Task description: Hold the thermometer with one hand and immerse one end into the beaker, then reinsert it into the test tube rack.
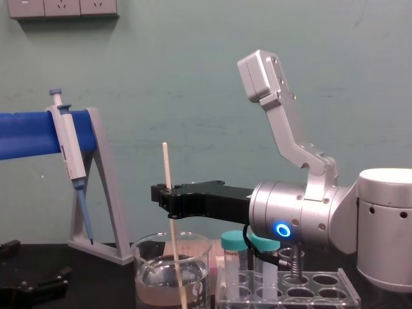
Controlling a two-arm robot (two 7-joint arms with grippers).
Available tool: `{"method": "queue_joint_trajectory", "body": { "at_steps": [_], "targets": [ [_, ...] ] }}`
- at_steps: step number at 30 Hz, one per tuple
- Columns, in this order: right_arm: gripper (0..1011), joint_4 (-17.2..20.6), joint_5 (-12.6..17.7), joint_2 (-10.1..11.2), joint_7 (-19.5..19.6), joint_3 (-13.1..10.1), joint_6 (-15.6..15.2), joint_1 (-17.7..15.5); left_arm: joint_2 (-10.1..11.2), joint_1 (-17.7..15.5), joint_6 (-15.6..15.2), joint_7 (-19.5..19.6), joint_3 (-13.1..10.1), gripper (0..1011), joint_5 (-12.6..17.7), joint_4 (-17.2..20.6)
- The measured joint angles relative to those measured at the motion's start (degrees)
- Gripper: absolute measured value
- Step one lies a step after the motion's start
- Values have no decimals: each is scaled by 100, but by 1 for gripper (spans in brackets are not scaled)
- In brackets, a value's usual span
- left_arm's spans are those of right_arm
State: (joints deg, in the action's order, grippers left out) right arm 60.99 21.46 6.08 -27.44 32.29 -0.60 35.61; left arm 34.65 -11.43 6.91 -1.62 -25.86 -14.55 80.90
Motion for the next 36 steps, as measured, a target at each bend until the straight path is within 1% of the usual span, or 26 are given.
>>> {"method": "queue_joint_trajectory", "body": {
  "at_steps": [36],
  "targets": [
    [48, 0, 0, 0, 0, 0, 0, 0, 0, 0, 0, 0, 0, 1004, 0, 0]
  ]
}}
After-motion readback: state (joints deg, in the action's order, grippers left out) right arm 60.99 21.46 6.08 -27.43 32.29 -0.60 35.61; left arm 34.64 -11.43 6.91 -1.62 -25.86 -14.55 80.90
